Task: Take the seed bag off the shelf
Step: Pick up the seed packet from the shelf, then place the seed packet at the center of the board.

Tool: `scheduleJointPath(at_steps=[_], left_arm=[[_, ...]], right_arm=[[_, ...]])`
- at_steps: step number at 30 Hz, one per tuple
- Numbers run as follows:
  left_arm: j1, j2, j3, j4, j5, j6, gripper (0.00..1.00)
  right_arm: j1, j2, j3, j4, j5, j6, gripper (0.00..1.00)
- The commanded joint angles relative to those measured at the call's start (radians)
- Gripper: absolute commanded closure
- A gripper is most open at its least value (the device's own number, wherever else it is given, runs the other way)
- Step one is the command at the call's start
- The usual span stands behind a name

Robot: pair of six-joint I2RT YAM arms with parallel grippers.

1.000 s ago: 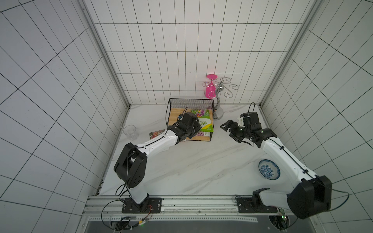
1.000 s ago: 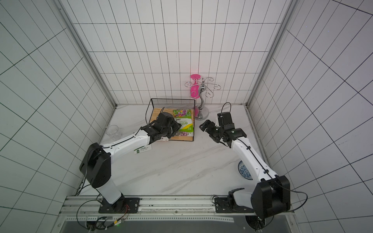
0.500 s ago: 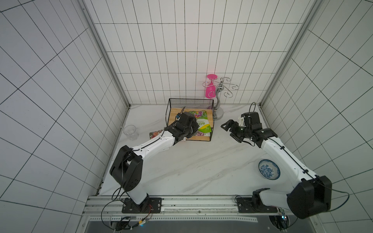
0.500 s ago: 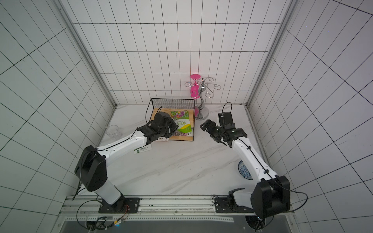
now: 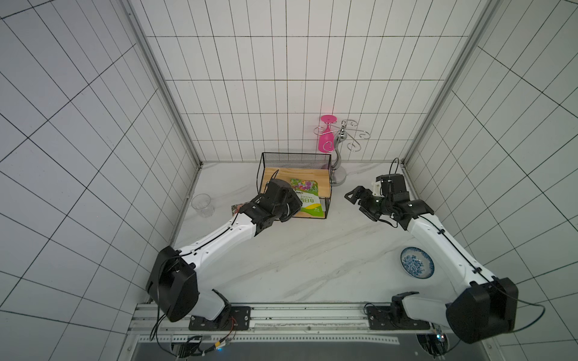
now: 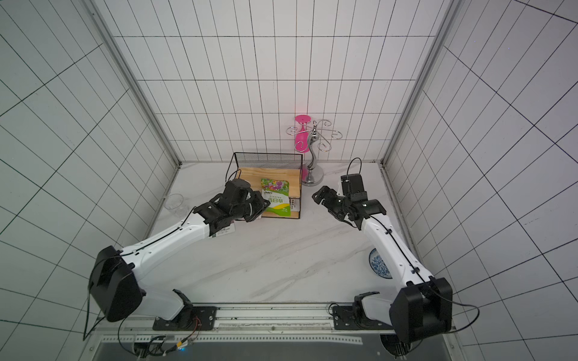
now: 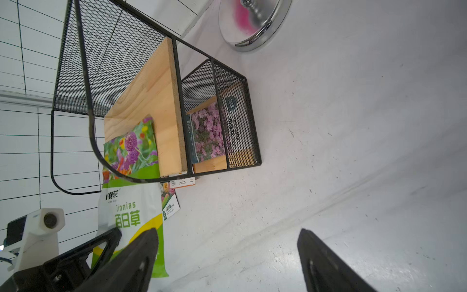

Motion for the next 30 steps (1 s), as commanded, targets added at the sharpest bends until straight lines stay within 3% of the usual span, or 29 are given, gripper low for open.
scheduleJointPath(at_steps=[1, 8, 14, 30], left_arm=[[0.019, -0.019, -0.008, -0.076, 0.112, 0.091, 1.0], [0.007, -0.048, -0.15, 0.046, 0.258, 0.06, 1.0], [0.005, -0.064, -0.244, 0.079, 0.307, 0.067, 1.0], [-0.063, 0.199, -0.243, 0.283, 0.478, 0.072, 1.0]], right_arm=[[-0.013, -0.021, -0.008, -0.025, 0.02, -0.023, 0.09], [-0.018, -0.015, -0.012, -0.025, 0.035, -0.029, 0.09], [-0.022, -0.022, -0.011, -0.031, 0.048, -0.034, 0.09], [-0.03, -0.018, 0.019, -0.068, 0.083, -0.051, 0.09]])
